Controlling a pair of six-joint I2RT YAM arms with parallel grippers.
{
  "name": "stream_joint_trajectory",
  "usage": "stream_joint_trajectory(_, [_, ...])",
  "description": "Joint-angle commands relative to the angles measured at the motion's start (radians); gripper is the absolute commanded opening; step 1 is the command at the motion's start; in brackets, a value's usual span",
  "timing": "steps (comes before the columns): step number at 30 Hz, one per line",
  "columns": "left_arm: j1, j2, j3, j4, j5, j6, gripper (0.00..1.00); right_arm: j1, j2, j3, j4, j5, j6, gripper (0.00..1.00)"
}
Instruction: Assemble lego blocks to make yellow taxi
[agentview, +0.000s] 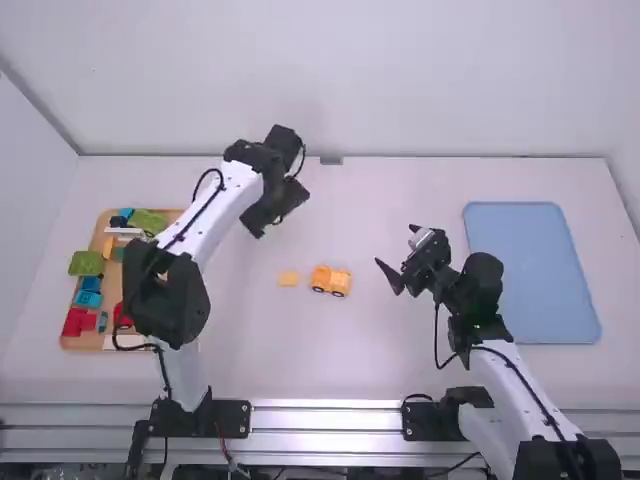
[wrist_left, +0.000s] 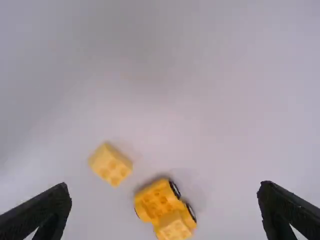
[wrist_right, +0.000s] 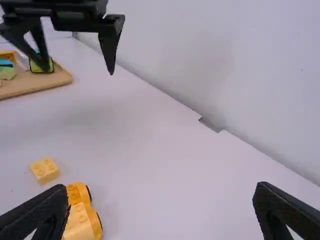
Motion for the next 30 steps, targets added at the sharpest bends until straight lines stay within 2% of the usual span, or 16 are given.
stream_joint_trajectory(1, [0.000, 0.001, 0.011, -0.003, -0.073, 0.290, 0.99, 0.000, -0.011, -0.005, 0.002, -0.004, 0.003, 0.98])
stream_joint_trajectory(7, [0.000, 0.001, -0.009, 0.001, -0.026, 0.357, 0.99, 0.002, -0.011, -0.005, 0.006, -0.005, 0.003, 0.98])
stream_joint_trajectory(13, [0.000, 0.001, -0.043, 0.059, -0.201, 0.564, 0.99, 0.009, -0.011, -0.005, 0.007, -0.004, 0.003, 0.98])
stream_joint_trajectory(15, [0.000, 0.001, -0.044, 0.068, -0.212, 0.624, 0.99, 0.015, -0.011, -0.005, 0.006, -0.006, 0.003, 0.98])
stream_joint_trajectory(19, [-0.001, 0.001, -0.050, 0.114, -0.119, 0.824, 0.99, 0.038, -0.011, -0.005, 0.013, -0.003, 0.003, 0.98])
stream_joint_trajectory(22, [-0.001, 0.000, -0.051, 0.125, 0.032, 1.127, 0.99, 0.051, -0.011, -0.005, 0.030, -0.005, 0.003, 0.98])
stream_joint_trajectory(24, [-0.001, -0.009, -0.053, 0.116, 0.092, 1.212, 0.99, 0.056, -0.011, -0.005, 0.034, -0.004, 0.003, 0.98])
stream_joint_trajectory(29, [0.007, -0.066, -0.092, 0.048, 0.349, 1.559, 0.99, 0.068, -0.011, -0.005, 0.036, -0.004, 0.003, 0.98])
stream_joint_trajectory(30, [0.018, -0.092, -0.117, 0.010, 0.462, 1.743, 0.99, 0.064, -0.011, -0.005, 0.034, -0.004, 0.003, 0.98])
